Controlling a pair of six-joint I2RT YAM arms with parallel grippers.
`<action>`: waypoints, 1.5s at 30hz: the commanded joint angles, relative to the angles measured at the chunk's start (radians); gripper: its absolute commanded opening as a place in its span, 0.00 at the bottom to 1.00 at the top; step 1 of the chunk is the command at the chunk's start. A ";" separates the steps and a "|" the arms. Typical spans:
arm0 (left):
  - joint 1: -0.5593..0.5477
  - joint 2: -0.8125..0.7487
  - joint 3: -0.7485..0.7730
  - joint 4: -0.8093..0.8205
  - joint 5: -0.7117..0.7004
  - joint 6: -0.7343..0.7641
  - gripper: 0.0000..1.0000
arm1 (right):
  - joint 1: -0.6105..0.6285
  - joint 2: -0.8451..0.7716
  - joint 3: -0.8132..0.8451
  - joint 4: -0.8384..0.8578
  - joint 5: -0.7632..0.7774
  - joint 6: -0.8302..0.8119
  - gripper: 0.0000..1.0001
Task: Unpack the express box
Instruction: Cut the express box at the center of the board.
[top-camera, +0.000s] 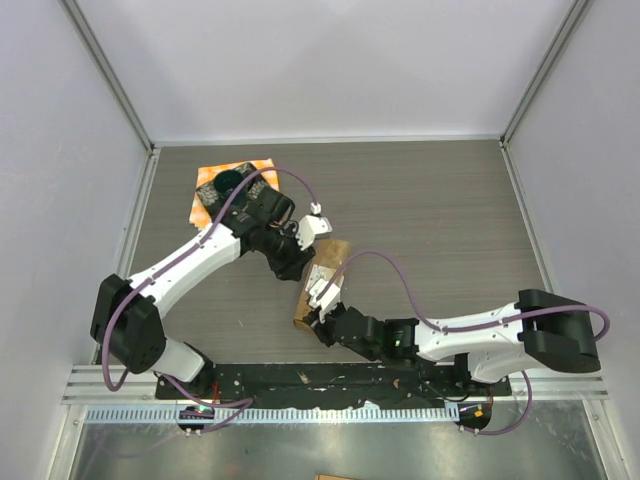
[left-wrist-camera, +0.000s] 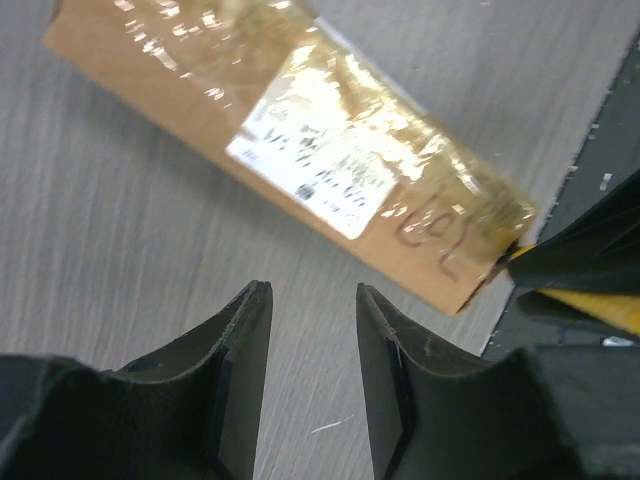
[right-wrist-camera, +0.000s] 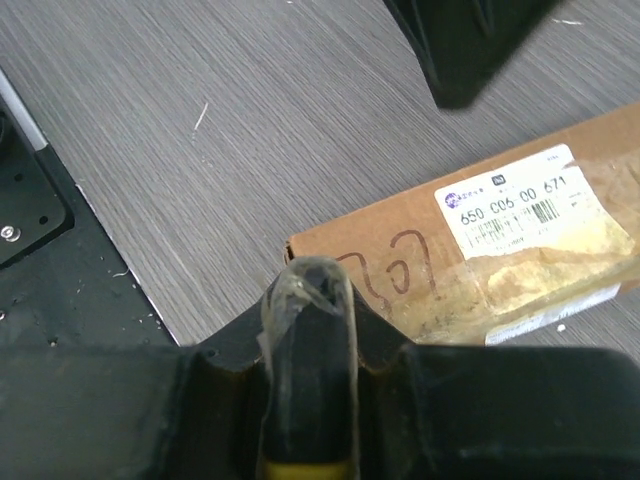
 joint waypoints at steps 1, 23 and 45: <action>-0.078 0.026 0.003 -0.008 0.094 -0.016 0.43 | 0.041 0.056 0.001 0.013 0.030 -0.060 0.01; -0.161 0.272 0.006 0.007 -0.013 0.042 0.38 | 0.222 0.309 0.148 -0.129 0.255 -0.131 0.01; -0.148 0.261 -0.017 -0.018 -0.024 0.137 0.28 | 0.125 -0.048 -0.008 0.059 -0.048 -0.123 0.01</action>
